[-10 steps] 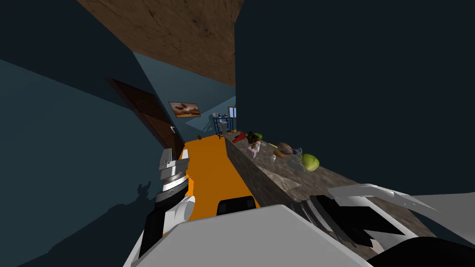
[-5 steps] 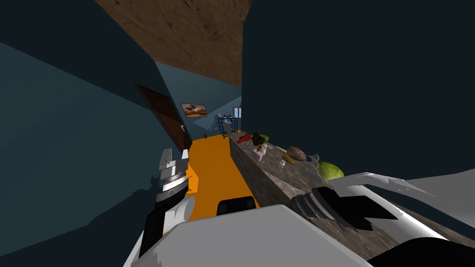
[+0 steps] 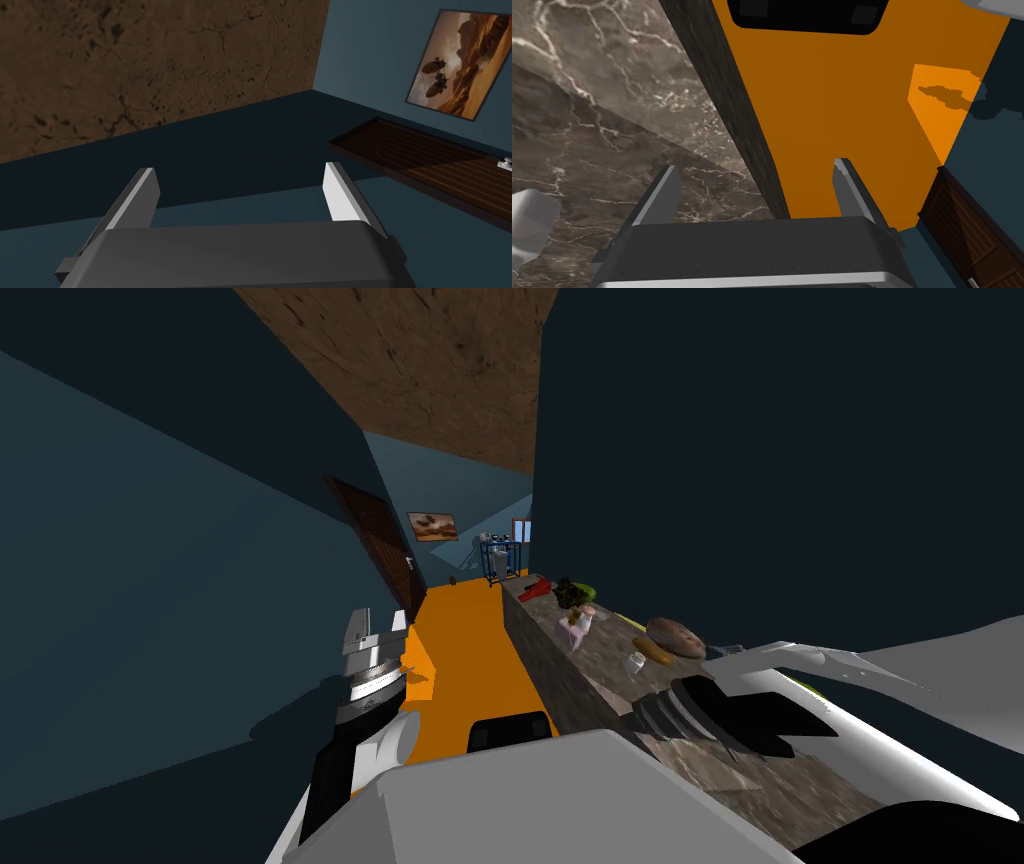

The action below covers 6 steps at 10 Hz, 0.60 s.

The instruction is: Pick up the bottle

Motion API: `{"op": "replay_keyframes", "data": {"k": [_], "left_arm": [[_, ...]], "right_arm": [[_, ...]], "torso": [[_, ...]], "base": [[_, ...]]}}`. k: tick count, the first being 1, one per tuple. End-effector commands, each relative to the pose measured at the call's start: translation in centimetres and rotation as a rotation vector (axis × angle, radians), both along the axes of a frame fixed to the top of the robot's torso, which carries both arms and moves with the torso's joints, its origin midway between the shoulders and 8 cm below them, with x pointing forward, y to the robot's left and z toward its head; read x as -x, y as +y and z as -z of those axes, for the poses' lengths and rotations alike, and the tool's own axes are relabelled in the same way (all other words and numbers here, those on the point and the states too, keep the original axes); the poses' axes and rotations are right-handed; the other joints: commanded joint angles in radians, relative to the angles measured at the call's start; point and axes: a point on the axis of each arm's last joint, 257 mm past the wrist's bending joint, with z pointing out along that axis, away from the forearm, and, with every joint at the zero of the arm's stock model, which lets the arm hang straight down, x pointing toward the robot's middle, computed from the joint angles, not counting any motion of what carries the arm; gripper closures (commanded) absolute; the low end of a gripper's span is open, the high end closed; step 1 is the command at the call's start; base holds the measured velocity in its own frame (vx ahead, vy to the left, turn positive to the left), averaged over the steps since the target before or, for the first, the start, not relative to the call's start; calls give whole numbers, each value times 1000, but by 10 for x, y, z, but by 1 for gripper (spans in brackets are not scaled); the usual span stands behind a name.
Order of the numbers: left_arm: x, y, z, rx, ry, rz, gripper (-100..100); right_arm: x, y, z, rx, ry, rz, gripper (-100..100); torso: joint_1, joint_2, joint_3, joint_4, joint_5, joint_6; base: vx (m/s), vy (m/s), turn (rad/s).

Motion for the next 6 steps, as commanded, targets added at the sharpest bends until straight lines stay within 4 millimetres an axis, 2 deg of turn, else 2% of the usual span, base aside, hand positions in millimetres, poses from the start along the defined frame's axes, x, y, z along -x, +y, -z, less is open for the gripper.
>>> {"op": "replay_keyframes", "data": {"k": [1, 2, 4, 5, 6], "left_arm": [[0, 0, 0, 0, 0, 0, 0], [0, 0, 0, 0, 0, 0, 0], [0, 0, 0, 0, 0, 0, 0], [0, 0, 0, 0, 0, 0, 0], [0, 0, 0, 0, 0, 0, 0]], "right_arm": [[-11, -15, -8, 62, -19, -19, -100], [-11, -15, -8, 62, -19, -19, -100], [-33, -31, -21, 134, -59, -51, -100], [-33, -31, -21, 134, -59, -51, -100], [-44, -33, -27, 151, -81, -67, -100]], "torso": [[0, 0, 0, 0, 0, 0], [0, -1, -1, 0, 0, 0], [-3, -2, -1, -1, -1, 0], [-3, -5, -3, -1, -1, 0], [-5, -4, -3, -1, -1, 0]], "base": [[132, 6, 216], [148, -19, 194], [179, -45, 229], [175, -69, 130], [162, -22, 185]]}}
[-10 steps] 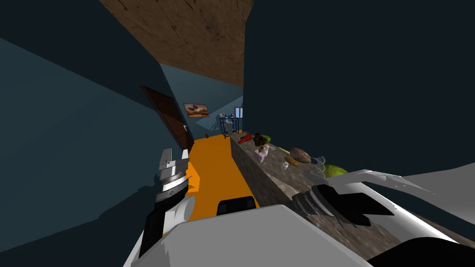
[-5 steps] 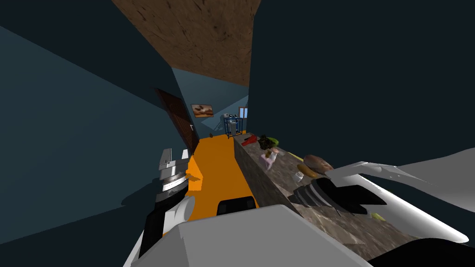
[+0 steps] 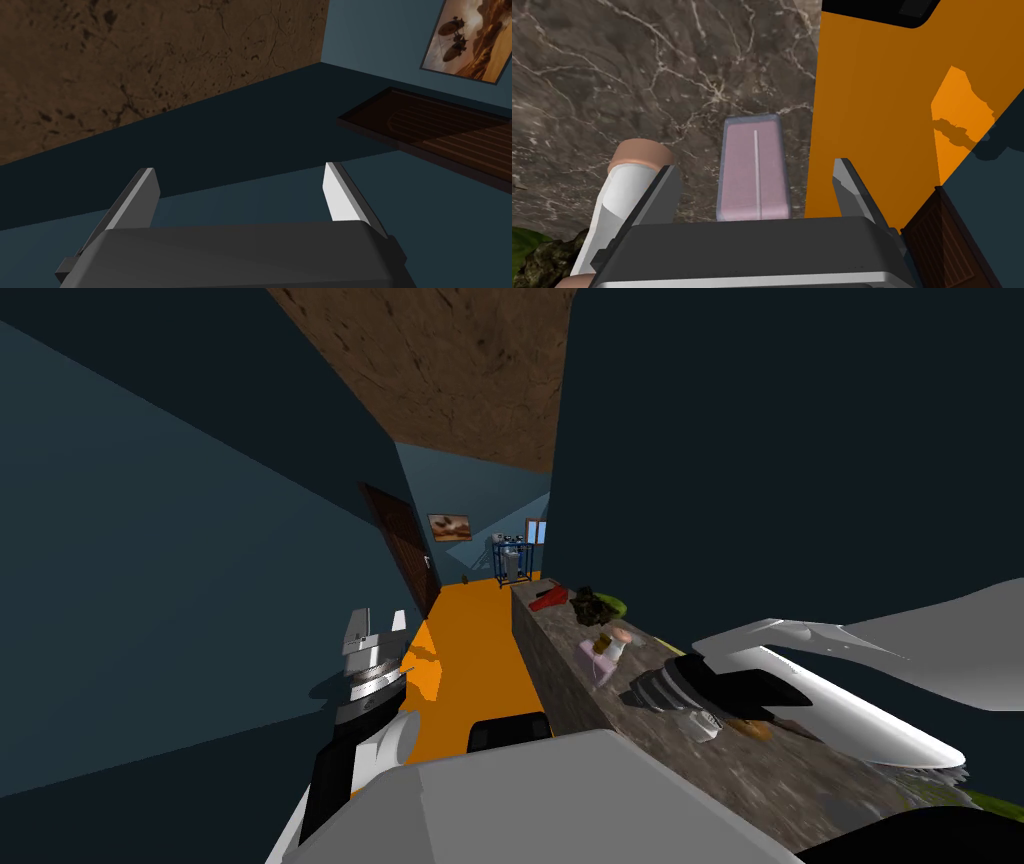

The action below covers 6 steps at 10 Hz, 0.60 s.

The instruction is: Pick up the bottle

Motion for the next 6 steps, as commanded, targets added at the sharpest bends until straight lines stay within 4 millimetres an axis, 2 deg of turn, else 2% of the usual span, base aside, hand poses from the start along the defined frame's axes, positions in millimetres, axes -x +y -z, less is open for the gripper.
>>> {"op": "replay_keyframes", "data": {"k": [1, 2, 3, 4, 6], "left_arm": [[0, 0, 0, 0, 0, 0, 0], [0, 0, 0, 0, 0, 0, 0], [0, 0, 0, 0, 0, 0, 0], [0, 0, 0, 0, 0, 0, 0], [0, 0, 0, 0, 0, 0, 0]], "right_arm": [[-15, 2, -6, 11, -31, -23, -100], [-10, 2, -4, 6, -18, -14, -100], [-11, 2, -5, 7, -21, -15, 0], [-11, -3, 2, 6, -27, -10, -100], [-11, -11, 10, 5, -34, -3, -100]], "torso": [[0, 0, 0, 0, 0, 0], [3, -4, -2, -1, 1, 0], [3, 2, 1, 0, 1, 1], [3, 8, 5, 2, 1, 1], [4, 13, 8, 3, 1, 1]], "base": [[247, 16, 206], [122, 4, 36], [20, 0, -3], [-4, 14, 48], [-22, 35, 46]]}}
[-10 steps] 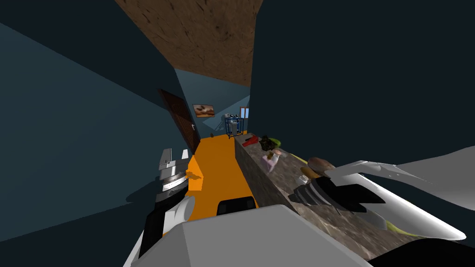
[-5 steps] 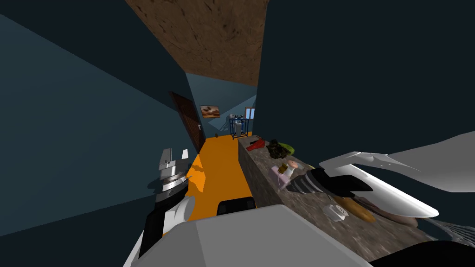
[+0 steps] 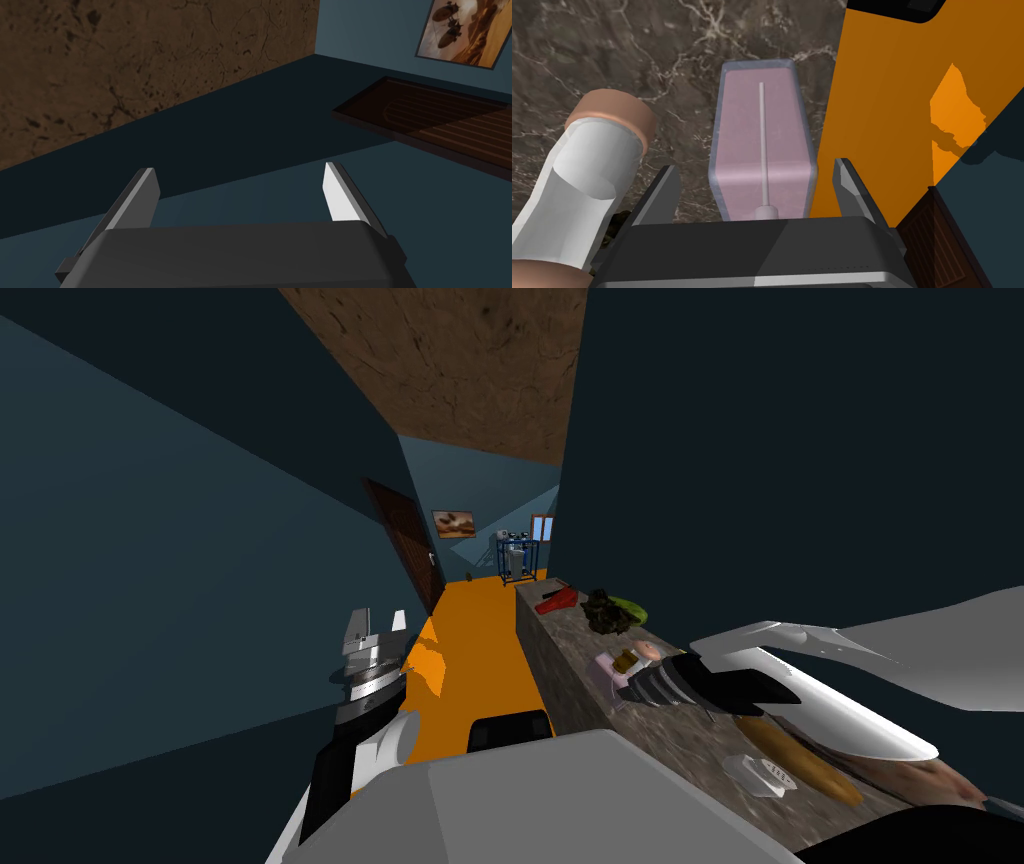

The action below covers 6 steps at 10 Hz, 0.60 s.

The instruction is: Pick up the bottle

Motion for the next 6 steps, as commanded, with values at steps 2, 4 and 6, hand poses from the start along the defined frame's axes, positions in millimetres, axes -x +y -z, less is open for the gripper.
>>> {"op": "replay_keyframes", "data": {"k": [2, 4, 6], "left_arm": [[0, 0, 0, 0, 0, 0, 0], [0, 0, 0, 0, 0, 0, 0], [0, 0, 0, 0, 0, 0, 0]], "right_arm": [[0, -3, 5, -1, -3, 4, -100], [0, -5, 5, 3, -4, 4, 100], [0, -4, 5, 2, -4, 4, 100]], "torso": [[0, 1, 0, 0, 0, 0], [2, -2, -1, -1, 0, 0], [0, -2, -1, 0, 0, 0]], "base": [[-7, 48, 0], [17, 35, -20], [5, 11, -4]]}}
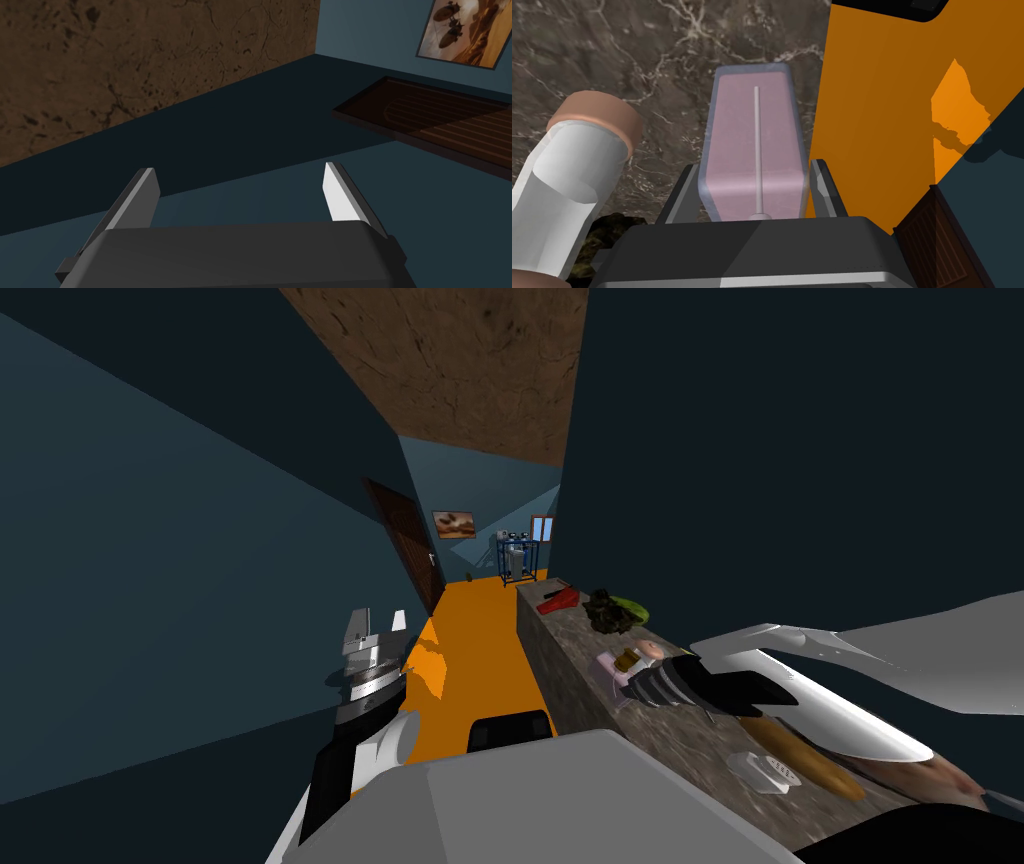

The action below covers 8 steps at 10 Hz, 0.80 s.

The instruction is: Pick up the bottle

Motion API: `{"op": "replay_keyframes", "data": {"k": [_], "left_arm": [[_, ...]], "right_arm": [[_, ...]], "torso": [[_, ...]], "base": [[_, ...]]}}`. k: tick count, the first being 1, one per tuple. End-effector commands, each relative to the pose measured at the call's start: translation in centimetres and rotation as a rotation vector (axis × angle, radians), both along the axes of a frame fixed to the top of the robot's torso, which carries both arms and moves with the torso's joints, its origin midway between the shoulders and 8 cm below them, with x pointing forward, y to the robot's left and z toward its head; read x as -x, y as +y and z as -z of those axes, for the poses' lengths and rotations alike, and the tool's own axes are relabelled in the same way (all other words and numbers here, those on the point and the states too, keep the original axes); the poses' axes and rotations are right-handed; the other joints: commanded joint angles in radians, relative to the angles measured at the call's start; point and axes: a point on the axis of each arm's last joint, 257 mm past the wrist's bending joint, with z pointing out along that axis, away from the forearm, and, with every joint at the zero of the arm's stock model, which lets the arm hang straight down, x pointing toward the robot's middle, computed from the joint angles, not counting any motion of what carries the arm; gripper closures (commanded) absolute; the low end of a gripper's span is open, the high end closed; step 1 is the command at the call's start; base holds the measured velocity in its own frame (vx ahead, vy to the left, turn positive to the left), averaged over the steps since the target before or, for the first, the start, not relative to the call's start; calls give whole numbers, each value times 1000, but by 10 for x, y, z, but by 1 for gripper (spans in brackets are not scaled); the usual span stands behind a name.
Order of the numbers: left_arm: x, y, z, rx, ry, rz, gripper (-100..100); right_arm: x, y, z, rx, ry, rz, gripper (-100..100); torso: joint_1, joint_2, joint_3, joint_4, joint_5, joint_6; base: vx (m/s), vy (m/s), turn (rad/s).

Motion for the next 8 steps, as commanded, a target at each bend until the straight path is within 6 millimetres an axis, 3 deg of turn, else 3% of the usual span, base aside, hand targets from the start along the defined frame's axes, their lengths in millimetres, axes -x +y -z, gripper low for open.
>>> {"op": "replay_keyframes", "data": {"k": [1, 2, 3, 7, 8], "left_arm": [[0, 0, 0, 0, 0, 0, 0], [0, 0, 0, 0, 0, 0, 0], [0, 0, 0, 0, 0, 0, 0], [0, 0, 0, 0, 0, 0, 0], [0, 0, 0, 0, 0, 0, 0]], "right_arm": [[0, 0, 0, 0, 0, 0, 100], [0, 0, 0, 0, 0, 0, 0], [0, 6, -6, -1, 5, -6, 100], [1, 13, -14, 1, 13, -11, 100], [1, 13, -14, 2, 13, -11, 0]], "torso": [[0, 0, 0, 0, 0, 0], [0, 0, 0, 0, 0, 0], [0, 0, 0, 0, 0, 0], [-4, 0, 0, 0, 0, 0], [-3, 0, 0, 0, -1, 0]], "base": [[0, 0, 0], [0, 0, 0], [-10, -35, -33], [-2, -55, -16], [1, -5, 0]]}}
